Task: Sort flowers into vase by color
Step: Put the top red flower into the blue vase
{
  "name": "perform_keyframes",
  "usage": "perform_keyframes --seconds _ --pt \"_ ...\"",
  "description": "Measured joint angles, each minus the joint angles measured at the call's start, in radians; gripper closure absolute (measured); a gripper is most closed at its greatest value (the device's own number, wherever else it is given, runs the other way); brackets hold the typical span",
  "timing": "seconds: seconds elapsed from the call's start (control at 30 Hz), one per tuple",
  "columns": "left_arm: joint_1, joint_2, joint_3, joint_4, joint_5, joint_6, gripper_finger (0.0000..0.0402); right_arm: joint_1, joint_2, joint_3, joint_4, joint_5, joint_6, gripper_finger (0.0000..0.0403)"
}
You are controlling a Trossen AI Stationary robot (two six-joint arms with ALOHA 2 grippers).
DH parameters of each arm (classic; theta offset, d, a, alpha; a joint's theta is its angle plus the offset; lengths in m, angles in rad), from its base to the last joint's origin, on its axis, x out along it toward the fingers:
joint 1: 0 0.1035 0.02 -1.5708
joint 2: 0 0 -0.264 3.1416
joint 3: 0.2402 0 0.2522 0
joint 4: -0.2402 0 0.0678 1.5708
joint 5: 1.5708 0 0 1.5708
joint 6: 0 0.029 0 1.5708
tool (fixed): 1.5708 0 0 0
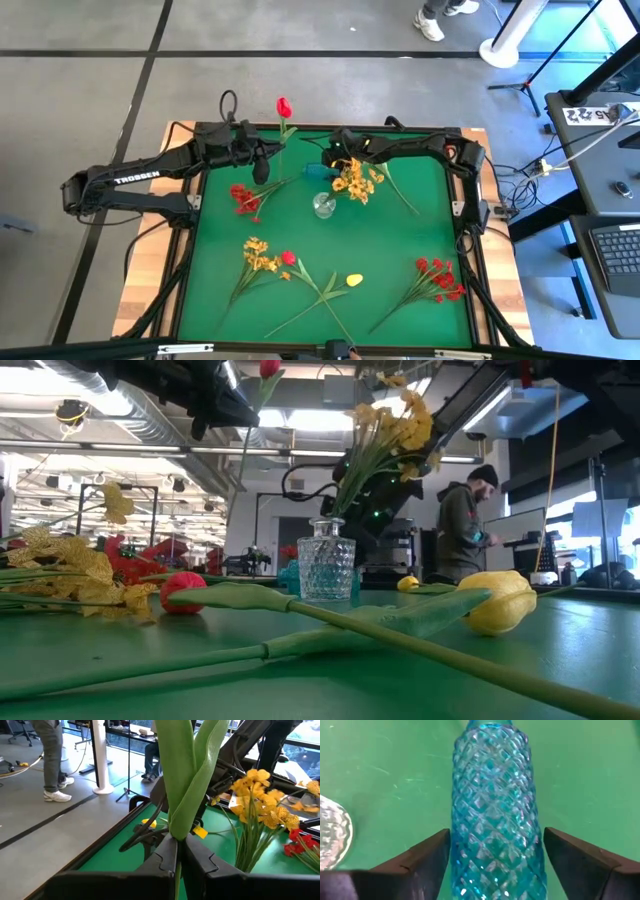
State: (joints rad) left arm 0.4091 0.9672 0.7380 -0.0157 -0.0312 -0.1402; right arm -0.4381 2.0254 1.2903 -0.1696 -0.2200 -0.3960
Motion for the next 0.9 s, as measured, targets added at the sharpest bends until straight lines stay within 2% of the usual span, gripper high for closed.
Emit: perform_keyframes --seconds 0.17,0.57,0.9 --pt "0.000 0.000 0.000 -0.002 0.000 0.000 0.0395 0.000 0.000 0.002 0.003 -0.023 0.007 0.0161" --pt "0.000 0.000 0.000 -0.003 0.000 0.000 0.0395 -0.001 -0.014 0.002 -0.039 -0.035 0.056 0.0162" --pt "0.000 0.000 0.000 -0.001 -0.001 -0.004 0.0395 -0.001 -0.109 0.000 -0.007 -0.035 0.130 0.0162"
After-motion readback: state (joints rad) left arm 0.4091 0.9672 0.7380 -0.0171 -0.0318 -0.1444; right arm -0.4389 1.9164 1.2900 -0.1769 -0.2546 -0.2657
